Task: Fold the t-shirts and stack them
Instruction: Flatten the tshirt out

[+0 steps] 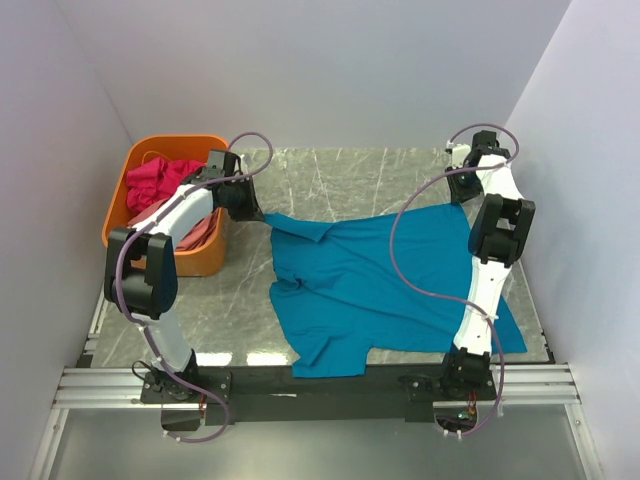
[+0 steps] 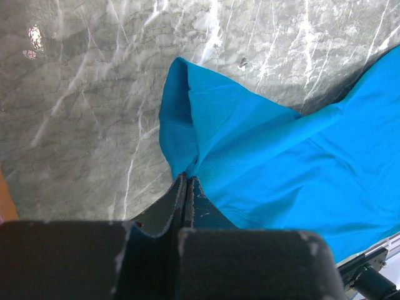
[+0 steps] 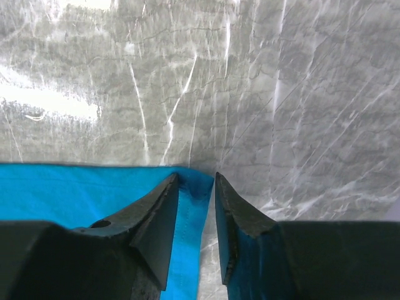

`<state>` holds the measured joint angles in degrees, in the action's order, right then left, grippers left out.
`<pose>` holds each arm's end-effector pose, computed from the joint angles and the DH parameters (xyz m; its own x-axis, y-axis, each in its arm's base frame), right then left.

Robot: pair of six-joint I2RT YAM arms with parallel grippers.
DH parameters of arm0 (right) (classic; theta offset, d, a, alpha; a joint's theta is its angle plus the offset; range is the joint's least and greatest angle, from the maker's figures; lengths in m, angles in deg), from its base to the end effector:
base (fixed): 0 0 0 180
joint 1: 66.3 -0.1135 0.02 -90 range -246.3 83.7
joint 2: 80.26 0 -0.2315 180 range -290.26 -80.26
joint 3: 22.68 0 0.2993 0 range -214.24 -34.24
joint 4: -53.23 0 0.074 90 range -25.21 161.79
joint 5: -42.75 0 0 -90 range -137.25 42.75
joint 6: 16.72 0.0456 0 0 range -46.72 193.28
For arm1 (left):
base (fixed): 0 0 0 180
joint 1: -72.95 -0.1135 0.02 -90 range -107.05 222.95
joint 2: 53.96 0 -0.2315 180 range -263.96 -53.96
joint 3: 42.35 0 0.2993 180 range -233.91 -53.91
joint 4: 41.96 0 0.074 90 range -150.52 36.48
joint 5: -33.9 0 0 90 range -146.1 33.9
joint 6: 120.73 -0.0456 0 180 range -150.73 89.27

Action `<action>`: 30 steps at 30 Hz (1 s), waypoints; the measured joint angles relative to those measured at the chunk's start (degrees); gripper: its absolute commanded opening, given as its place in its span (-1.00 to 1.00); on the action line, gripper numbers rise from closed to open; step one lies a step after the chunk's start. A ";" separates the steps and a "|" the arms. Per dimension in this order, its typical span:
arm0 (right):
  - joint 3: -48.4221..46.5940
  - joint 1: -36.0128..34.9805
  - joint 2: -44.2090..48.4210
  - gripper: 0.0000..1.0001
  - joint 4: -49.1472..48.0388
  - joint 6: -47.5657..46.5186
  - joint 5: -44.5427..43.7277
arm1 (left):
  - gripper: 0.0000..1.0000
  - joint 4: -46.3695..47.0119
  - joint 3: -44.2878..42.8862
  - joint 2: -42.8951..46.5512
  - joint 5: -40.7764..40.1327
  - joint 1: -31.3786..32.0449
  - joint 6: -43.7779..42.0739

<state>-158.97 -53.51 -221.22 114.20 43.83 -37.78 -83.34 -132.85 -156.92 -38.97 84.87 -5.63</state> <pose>0.5353 -0.1138 0.1266 -0.8484 -0.3047 -0.4329 -0.3043 0.9498 -0.0723 0.4214 -0.1027 0.1796 -0.8712 -0.2304 -0.4334 -0.0024 0.8850 -0.4656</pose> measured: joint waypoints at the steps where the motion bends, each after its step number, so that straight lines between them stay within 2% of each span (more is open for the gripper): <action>1: -0.02 0.04 0.00 -0.26 0.13 0.00 0.11 | -0.99 0.00 0.00 0.00 0.00 0.00 0.00; 9: -3.56 0.11 -1.95 -0.27 2.60 0.00 0.28 | -0.99 0.00 0.00 0.00 -0.02 -0.02 0.00; 11: -4.13 0.11 -2.34 -0.33 2.95 -0.04 0.33 | -0.99 0.00 0.00 0.00 -0.02 0.00 0.00; 13: -4.57 0.11 -2.54 -0.49 3.45 -0.13 0.44 | -0.99 0.02 0.00 0.00 -0.02 -0.02 -0.02; 16: -4.79 0.11 -2.60 -0.54 4.22 -0.22 0.48 | -0.99 0.00 0.00 0.00 -0.02 -0.02 -0.02; 20: -5.14 0.11 -2.71 -0.84 5.09 -0.52 0.50 | -0.99 0.00 0.02 0.00 -0.02 -0.02 -0.02; 24: -4.94 0.11 -2.69 -0.95 5.01 -0.63 0.52 | -0.99 0.00 0.00 0.00 -0.02 0.00 -0.02; 27: -0.76 0.11 -0.55 -1.00 1.77 -0.48 0.52 | -0.99 0.02 0.02 0.00 -0.04 -0.02 -0.04; 29: 6.95 0.11 3.78 -1.00 -2.12 -0.15 0.52 | -0.99 0.02 0.02 0.00 -0.07 -0.07 -0.04; 30: 14.25 0.11 7.87 -1.00 -5.62 0.09 0.50 | -0.99 0.07 0.02 0.00 -0.07 -0.11 -0.04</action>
<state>-144.72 -53.40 -213.36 108.58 43.91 -37.28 -83.28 -132.83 -156.92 -39.04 84.76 -5.67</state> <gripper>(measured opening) 0.037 0.013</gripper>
